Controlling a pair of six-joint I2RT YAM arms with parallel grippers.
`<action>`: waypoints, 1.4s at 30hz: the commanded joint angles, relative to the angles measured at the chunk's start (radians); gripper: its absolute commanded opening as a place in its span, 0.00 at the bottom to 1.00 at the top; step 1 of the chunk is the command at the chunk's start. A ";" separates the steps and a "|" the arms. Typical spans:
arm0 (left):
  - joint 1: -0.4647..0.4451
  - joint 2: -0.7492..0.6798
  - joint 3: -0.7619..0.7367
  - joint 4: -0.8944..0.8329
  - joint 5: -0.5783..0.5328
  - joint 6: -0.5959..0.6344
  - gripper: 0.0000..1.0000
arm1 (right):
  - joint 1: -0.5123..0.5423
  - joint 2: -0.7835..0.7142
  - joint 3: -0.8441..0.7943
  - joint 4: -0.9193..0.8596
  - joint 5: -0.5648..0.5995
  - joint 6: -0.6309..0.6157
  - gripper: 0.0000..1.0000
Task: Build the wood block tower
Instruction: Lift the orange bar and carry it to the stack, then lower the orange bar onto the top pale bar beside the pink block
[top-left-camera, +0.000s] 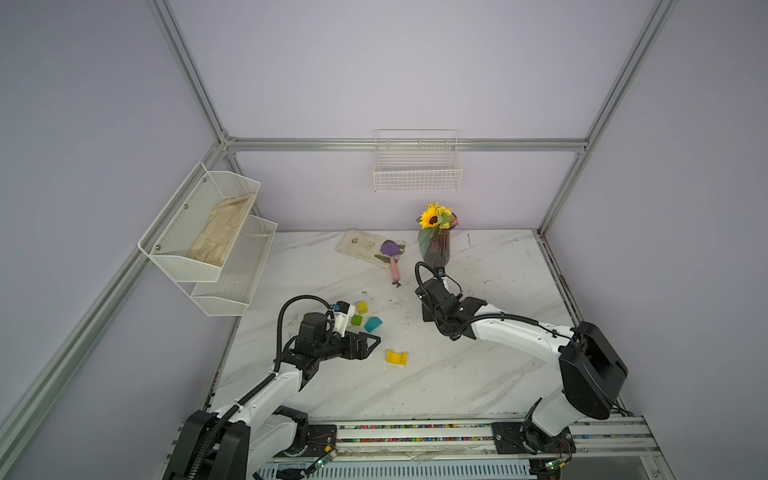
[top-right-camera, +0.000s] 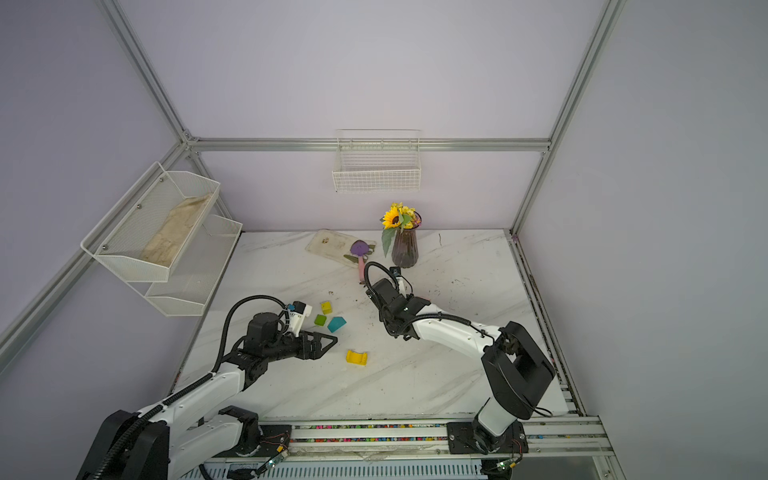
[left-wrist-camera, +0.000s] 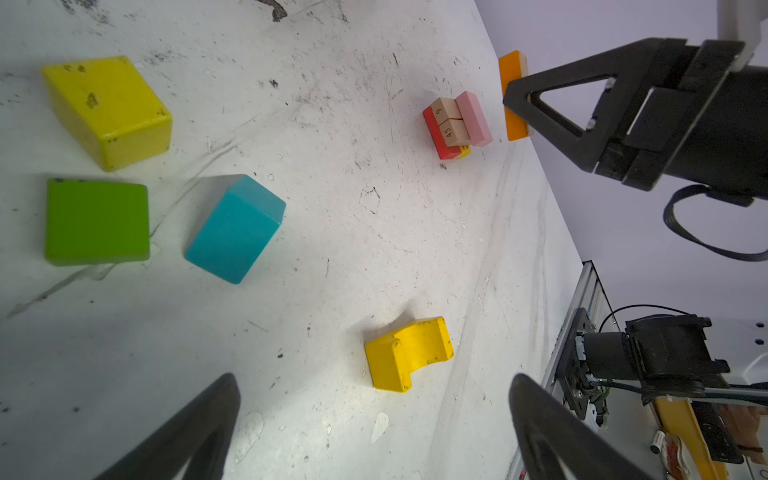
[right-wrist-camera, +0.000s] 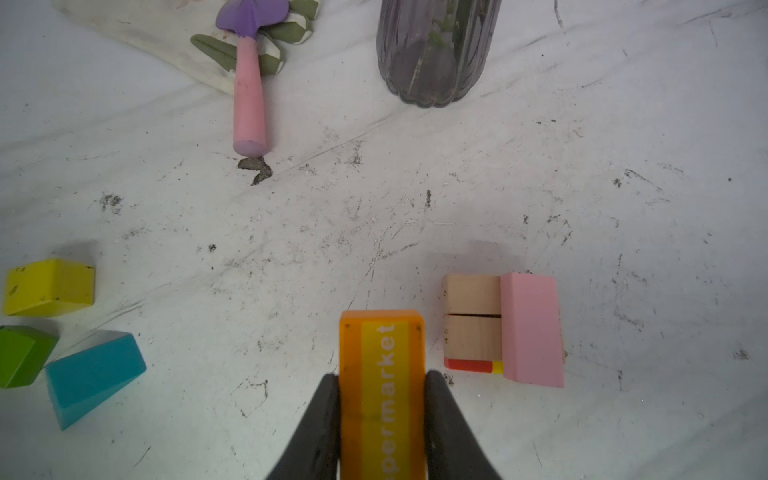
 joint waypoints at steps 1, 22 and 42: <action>-0.006 -0.015 0.023 0.023 0.005 0.030 1.00 | -0.035 0.034 0.030 -0.044 -0.031 -0.009 0.18; -0.008 0.000 0.026 0.025 0.007 0.030 1.00 | -0.167 0.123 0.034 -0.054 -0.084 -0.010 0.14; -0.008 0.000 0.026 0.025 0.008 0.032 1.00 | -0.212 0.159 0.041 -0.055 -0.099 -0.021 0.16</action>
